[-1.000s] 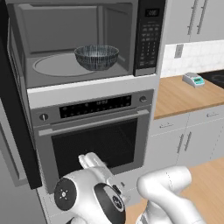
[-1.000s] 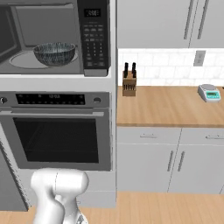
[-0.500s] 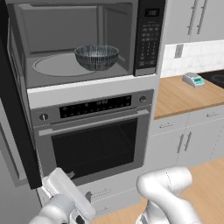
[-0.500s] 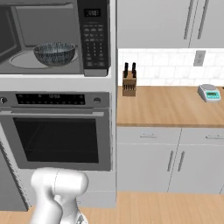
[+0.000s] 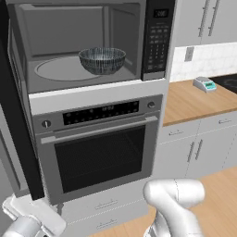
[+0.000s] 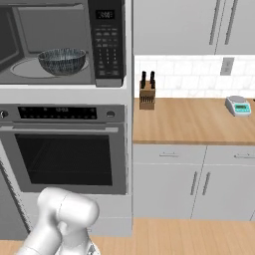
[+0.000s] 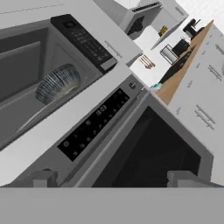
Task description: Pick the garlic from the sink and place it in the bowl. Then pick the bowl and place it in the microwave. Then close the microwave door and press the start button.
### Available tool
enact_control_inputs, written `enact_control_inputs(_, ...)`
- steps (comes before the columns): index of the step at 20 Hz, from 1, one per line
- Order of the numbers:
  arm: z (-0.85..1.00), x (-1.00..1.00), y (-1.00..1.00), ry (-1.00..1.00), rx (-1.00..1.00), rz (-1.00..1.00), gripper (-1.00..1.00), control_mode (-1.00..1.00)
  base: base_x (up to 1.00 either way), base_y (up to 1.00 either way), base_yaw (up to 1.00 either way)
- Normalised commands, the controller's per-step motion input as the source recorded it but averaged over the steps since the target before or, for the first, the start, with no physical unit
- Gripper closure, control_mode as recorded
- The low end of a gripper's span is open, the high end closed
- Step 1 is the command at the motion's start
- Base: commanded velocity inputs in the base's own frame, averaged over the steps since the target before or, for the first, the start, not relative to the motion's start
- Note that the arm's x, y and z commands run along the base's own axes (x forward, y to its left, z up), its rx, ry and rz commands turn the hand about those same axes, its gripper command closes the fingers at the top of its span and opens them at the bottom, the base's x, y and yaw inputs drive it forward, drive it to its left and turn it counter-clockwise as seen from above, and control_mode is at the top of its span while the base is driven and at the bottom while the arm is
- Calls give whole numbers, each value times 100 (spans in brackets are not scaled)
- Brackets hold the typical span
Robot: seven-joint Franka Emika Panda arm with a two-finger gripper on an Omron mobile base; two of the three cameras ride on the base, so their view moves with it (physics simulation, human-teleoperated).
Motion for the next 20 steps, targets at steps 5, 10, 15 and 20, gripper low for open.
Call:
enact_control_inputs(5,1,0,100,-12,0,-2,-100,-100,0,0,0)
enact_control_inputs(10,46,1,78,-8,0,0,-100,-100,0,0,0)
enact_control_inputs(15,76,25,3,-4,10,0,-100,-100,0,0,0)
enact_control_inputs(20,70,8,-68,0,15,0,-100,-100,0,0,0)
